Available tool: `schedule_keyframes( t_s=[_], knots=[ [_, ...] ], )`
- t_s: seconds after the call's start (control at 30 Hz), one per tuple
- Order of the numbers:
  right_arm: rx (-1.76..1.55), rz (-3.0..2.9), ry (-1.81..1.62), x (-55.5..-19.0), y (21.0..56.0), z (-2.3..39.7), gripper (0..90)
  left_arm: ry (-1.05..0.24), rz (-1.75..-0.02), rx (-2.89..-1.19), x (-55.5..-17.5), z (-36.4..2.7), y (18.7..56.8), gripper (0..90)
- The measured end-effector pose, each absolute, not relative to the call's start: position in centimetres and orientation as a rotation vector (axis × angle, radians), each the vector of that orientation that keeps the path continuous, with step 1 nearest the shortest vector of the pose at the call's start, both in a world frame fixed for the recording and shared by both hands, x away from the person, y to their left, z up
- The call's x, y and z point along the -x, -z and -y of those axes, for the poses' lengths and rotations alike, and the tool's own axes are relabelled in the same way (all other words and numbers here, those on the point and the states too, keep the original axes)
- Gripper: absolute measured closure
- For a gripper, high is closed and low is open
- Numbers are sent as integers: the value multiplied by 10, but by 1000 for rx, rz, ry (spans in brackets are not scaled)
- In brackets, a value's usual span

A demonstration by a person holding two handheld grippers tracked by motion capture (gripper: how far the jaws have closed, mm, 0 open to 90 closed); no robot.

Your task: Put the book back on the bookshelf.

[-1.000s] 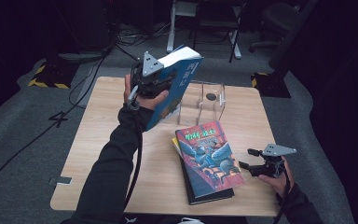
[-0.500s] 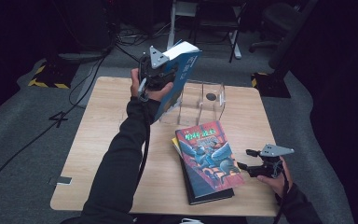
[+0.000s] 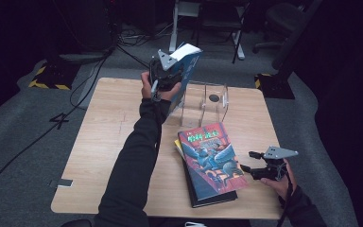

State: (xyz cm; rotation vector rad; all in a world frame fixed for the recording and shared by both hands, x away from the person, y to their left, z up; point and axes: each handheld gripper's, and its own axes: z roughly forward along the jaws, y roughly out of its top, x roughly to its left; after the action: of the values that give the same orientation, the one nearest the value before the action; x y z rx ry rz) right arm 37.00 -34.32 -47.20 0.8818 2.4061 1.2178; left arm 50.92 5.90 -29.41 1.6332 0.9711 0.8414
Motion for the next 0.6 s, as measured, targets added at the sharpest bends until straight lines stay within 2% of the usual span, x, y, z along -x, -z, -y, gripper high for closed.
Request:
schedule_keyframes(
  t_s=[0.37,0.6],
  knots=[
    [-881,-2409,-1214,-370,473,343,292,-850,-1011,-1552,-527,-59,310,602],
    [-877,-2407,-1221,-369,473,343,298,-866,-1022,-1578,-539,-50,318,602]
  ],
)
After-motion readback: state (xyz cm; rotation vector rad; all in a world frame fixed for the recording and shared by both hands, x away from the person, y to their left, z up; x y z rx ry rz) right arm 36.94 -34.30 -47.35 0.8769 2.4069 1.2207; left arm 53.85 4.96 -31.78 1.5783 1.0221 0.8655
